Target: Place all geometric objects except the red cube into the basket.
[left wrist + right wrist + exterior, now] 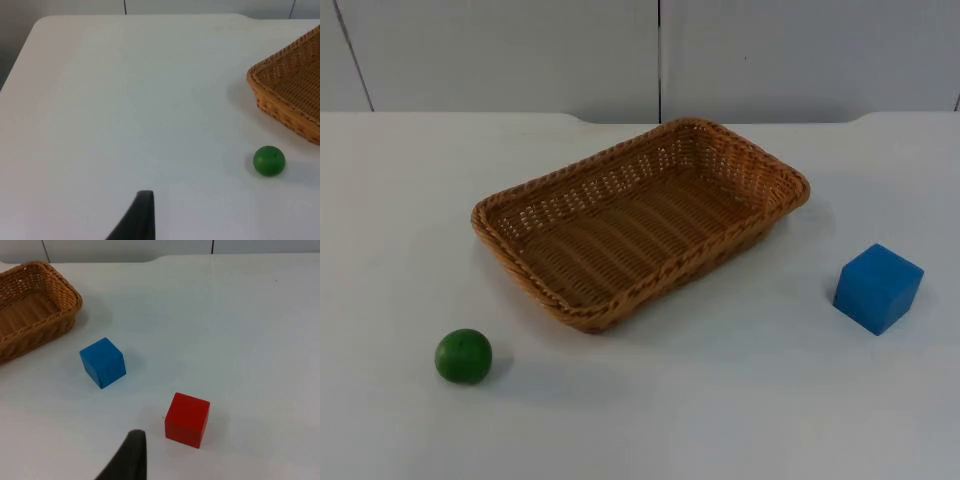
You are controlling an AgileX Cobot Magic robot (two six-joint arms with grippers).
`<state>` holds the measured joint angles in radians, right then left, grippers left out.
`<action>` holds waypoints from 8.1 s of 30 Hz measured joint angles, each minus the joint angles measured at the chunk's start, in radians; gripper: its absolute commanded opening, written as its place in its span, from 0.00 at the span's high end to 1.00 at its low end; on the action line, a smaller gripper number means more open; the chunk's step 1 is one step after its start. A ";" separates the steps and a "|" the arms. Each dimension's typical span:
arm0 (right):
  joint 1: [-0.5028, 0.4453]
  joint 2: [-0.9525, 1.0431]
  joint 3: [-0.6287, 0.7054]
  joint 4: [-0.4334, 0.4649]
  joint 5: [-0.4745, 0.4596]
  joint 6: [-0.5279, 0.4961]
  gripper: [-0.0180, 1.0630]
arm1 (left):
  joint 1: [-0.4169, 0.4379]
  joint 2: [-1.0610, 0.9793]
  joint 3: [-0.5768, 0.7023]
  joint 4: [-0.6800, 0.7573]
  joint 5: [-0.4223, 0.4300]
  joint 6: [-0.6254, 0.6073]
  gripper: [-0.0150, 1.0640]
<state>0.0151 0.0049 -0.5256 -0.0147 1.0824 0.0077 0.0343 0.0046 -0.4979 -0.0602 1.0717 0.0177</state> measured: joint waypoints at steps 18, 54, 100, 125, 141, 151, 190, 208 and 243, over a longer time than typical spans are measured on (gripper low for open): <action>0.000 0.551 -0.171 0.000 -0.187 0.000 0.01 | 0.000 0.468 -0.109 0.000 -0.122 0.000 0.01; 0.000 0.857 -0.171 0.015 -0.220 0.000 0.01 | -0.119 1.287 -0.216 -0.152 -0.292 0.183 0.08; 0.000 0.857 -0.171 0.015 -0.241 0.000 0.01 | -0.301 1.967 -0.403 -0.148 -0.646 0.448 0.24; 0.000 0.857 -0.171 0.015 -0.241 0.000 0.01 | -0.301 1.634 -0.413 -0.154 -0.507 0.345 0.99; 0.000 0.857 -0.171 0.015 -0.243 0.000 0.01 | -0.329 1.764 -0.745 -0.193 -0.389 0.318 0.99; 0.000 0.857 -0.171 0.015 -0.249 0.000 0.01 | -0.424 2.033 -0.887 -0.184 -0.396 0.318 0.99; 0.000 0.857 -0.171 0.004 -0.257 0.000 0.01 | -0.451 1.779 -0.986 -0.098 -0.138 0.216 0.26; 0.000 0.857 -0.171 0.001 -0.259 0.000 0.01 | -0.396 1.591 -0.688 0.022 -0.162 0.070 0.26; 0.000 0.857 -0.171 0.142 -0.259 -0.161 0.01 | -0.042 1.028 -0.171 -0.261 -0.193 0.308 0.01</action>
<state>0.0151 0.8622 -0.6967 0.1271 0.8233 -0.1531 -0.0079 1.0327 -0.6694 -0.3217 0.8792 0.3258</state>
